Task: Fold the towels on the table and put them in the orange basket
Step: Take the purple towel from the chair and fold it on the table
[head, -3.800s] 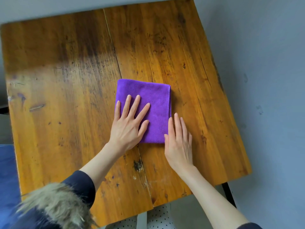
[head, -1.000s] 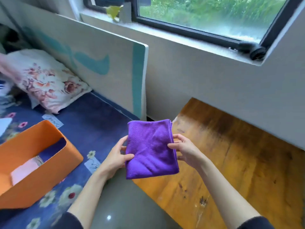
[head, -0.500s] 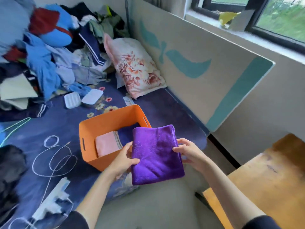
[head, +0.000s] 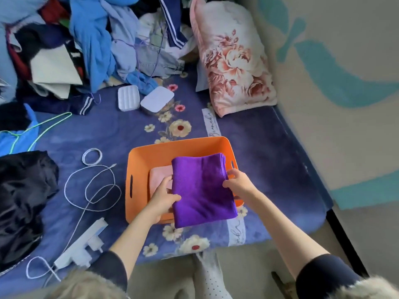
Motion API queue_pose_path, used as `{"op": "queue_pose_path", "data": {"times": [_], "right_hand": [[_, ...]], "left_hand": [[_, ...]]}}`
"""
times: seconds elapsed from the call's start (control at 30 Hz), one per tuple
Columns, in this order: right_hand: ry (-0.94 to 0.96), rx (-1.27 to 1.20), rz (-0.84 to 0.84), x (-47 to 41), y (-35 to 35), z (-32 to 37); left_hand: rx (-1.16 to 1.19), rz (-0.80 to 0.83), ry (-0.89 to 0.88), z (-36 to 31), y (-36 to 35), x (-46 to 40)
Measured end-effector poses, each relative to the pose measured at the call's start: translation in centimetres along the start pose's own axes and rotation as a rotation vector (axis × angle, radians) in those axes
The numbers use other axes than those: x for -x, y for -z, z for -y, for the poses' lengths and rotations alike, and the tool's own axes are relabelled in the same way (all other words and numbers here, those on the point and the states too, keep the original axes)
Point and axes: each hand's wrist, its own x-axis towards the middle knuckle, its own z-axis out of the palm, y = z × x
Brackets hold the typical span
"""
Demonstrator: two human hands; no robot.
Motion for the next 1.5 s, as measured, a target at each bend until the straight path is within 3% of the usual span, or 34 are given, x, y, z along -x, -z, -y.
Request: {"op": "queue_pose_path", "data": {"times": [0.17, 0.43, 0.67, 0.87, 0.97, 1.1, 1.2, 1.27, 1.37, 1.5], "right_hand": [[-0.048, 0.299, 0.048, -7.9, -2.0, -0.4], [-0.141, 0.351, 0.038, -16.5, -4.2, -2.4], [-0.201, 0.493, 0.008, -18.5, -5.5, -3.1], [-0.218, 0.529, -0.017, -19.2, -5.8, -3.4], [-0.195, 0.540, -0.084, -19.3, -6.4, -3.8], [0.018, 0.760, -0.008, -18.2, -6.9, -5.6], [0.307, 1.238, 0.106, -17.6, -7.4, -7.4], [0.399, 1.431, 0.152, -18.2, -7.4, -7.9], [0.309, 1.507, 0.178, -20.5, -7.4, -7.7], [0.196, 1.531, 0.248, -22.9, -8.0, -8.3]], "left_hand": [[-0.051, -0.075, 0.058, 1.1, -2.2, -6.6], [-0.060, -0.083, 0.059, 3.0, -4.7, -15.9], [-0.274, -0.104, -0.003, 5.9, -6.3, -18.7], [-0.237, -0.185, -0.031, 6.4, -6.2, -18.9], [-0.258, -0.131, -0.055, 6.3, -6.0, -19.1], [-0.779, -0.159, -0.307, 6.6, -6.0, -18.3], [-1.150, 0.022, -0.427, 6.7, -6.2, -18.3], [-1.377, 0.138, -0.468, 6.8, -6.1, -19.3], [-1.549, 0.149, -0.432, 6.8, -5.3, -21.7], [-1.540, 0.157, -0.356, 7.5, -4.9, -23.8]]}}
